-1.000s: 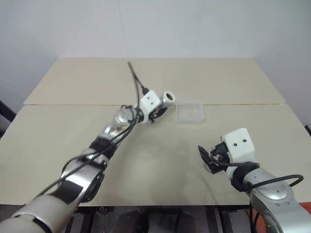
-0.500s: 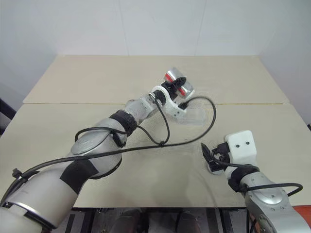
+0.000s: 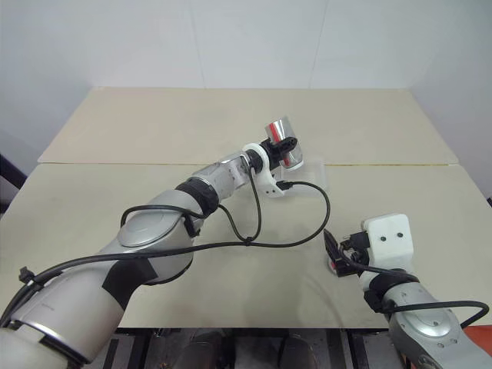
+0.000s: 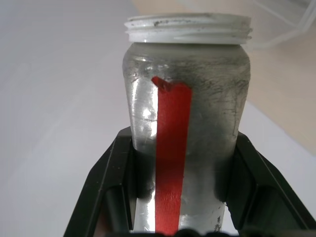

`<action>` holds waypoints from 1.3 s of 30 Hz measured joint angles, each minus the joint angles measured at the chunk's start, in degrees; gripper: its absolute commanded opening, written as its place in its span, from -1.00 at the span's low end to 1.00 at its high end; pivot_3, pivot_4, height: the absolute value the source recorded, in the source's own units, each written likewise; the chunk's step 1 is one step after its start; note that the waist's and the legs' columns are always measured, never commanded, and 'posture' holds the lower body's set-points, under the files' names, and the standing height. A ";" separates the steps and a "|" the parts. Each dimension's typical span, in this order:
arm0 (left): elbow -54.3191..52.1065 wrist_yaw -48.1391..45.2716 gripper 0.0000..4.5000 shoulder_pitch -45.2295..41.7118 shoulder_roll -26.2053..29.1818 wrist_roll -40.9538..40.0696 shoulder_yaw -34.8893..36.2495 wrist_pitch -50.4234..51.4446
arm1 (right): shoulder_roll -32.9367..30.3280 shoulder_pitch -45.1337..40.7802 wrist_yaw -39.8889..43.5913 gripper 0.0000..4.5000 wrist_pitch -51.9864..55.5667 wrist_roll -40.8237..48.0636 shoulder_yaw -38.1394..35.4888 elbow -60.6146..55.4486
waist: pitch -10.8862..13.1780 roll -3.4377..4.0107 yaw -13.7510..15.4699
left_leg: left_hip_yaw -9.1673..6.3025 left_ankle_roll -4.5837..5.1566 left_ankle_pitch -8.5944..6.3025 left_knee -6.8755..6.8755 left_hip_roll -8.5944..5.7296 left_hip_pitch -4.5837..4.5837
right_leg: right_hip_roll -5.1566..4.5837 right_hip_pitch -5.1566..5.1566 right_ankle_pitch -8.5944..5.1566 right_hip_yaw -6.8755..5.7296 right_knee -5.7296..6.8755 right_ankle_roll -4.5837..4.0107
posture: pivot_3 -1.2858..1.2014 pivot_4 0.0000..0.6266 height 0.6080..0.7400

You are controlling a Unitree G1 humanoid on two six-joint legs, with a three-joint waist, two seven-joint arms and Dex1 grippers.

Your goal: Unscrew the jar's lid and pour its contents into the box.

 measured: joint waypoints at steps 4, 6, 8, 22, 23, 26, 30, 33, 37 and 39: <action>0.12 -3.70 -0.12 0.02 -0.26 -6.06 7.05 -0.14 | -0.20 -0.01 -0.67 0.99 0.00 0.21 0.38 0.00 | 0.00 0.01 0.21 | 0.00 0.00 0.00 0.02 0.01 -0.01 | 0.00 -0.01 0.00 0.00 0.01 0.00 | 0.03 -0.52 1.00; 0.04 -11.86 -0.12 0.86 -0.80 -16.36 18.67 -0.73 | -0.34 -0.01 -0.85 0.99 0.00 0.15 0.67 0.00 | -0.01 0.02 0.19 | 0.01 0.00 0.00 0.07 0.04 0.00 | 0.00 -0.01 0.00 -0.01 0.03 0.00 | 0.03 -0.52 1.00; -0.05 -17.43 -0.12 2.10 -1.42 -23.99 27.00 -0.59 | -0.34 -0.04 -0.95 0.99 0.00 0.12 0.78 0.00 | -0.03 0.05 0.15 | 0.02 0.00 0.00 0.11 0.14 0.00 | 0.00 0.00 0.00 -0.01 0.07 -0.01 | 0.03 -0.52 1.00; -0.92 -27.27 -0.12 4.41 -0.05 -53.40 60.54 9.10 | -0.25 -1.52 0.94 0.99 0.97 -0.79 0.79 0.02 | -0.03 0.05 -0.97 | -0.02 -0.01 0.03 0.29 -0.03 0.15 | 0.00 0.16 0.02 0.00 0.29 -0.03 | 0.03 -0.52 1.00; -0.92 -26.86 -0.12 4.32 -0.14 -52.75 59.89 9.03 | -0.25 -1.76 1.10 0.99 1.14 -0.95 0.79 0.02 | -0.03 0.05 -0.95 | -0.02 -0.01 0.03 0.29 -0.04 0.13 | 0.00 0.15 0.02 0.00 0.28 -0.02 | 0.03 -0.52 1.00; -0.90 -22.78 -0.12 3.33 -0.16 -45.24 52.06 5.63 | 0.41 -2.08 1.15 0.99 1.38 -1.46 0.82 0.02 | -0.03 0.05 -0.82 | -0.01 -0.01 0.03 0.27 -0.06 0.11 | 0.00 0.15 0.02 0.00 0.25 -0.02 | 0.03 -0.52 1.00; -0.88 -13.46 -0.12 -0.75 0.11 -30.02 36.03 0.16 | 0.74 -1.54 0.90 0.99 1.38 -1.79 1.43 -0.02 | -0.03 0.04 -0.53 | 0.00 0.00 0.02 0.26 -0.08 0.07 | 0.00 0.15 0.02 -0.01 0.18 -0.02 | 0.03 -0.52 1.00; -0.83 -7.55 -0.12 -3.69 -0.17 -18.79 24.04 -0.31 | 0.73 0.04 -0.45 0.99 1.11 -2.06 2.12 -0.03 | -0.03 0.04 -0.33 | 0.00 0.01 0.02 0.23 -0.07 0.08 | 0.00 0.14 0.02 0.00 0.17 -0.02 | 0.03 -0.52 1.00; -0.15 -3.78 -0.12 -4.11 -1.10 -6.00 10.06 0.26 | 0.69 2.40 -3.06 0.99 -1.21 -1.82 2.42 -0.03 | -0.02 0.04 -0.37 | 0.01 0.02 0.01 0.23 -0.05 0.04 | 0.00 0.07 0.01 0.01 0.18 -0.02 | 0.03 -0.52 1.00; 0.32 -2.08 -0.12 -4.03 -1.36 -0.60 4.27 0.38 | 0.65 3.73 -4.49 0.99 -2.69 -1.30 2.62 -0.03 | -0.02 0.04 -0.44 | 0.01 0.02 0.01 0.22 -0.03 0.03 | 0.00 0.04 0.01 0.03 0.19 -0.02 | 0.03 -0.52 1.00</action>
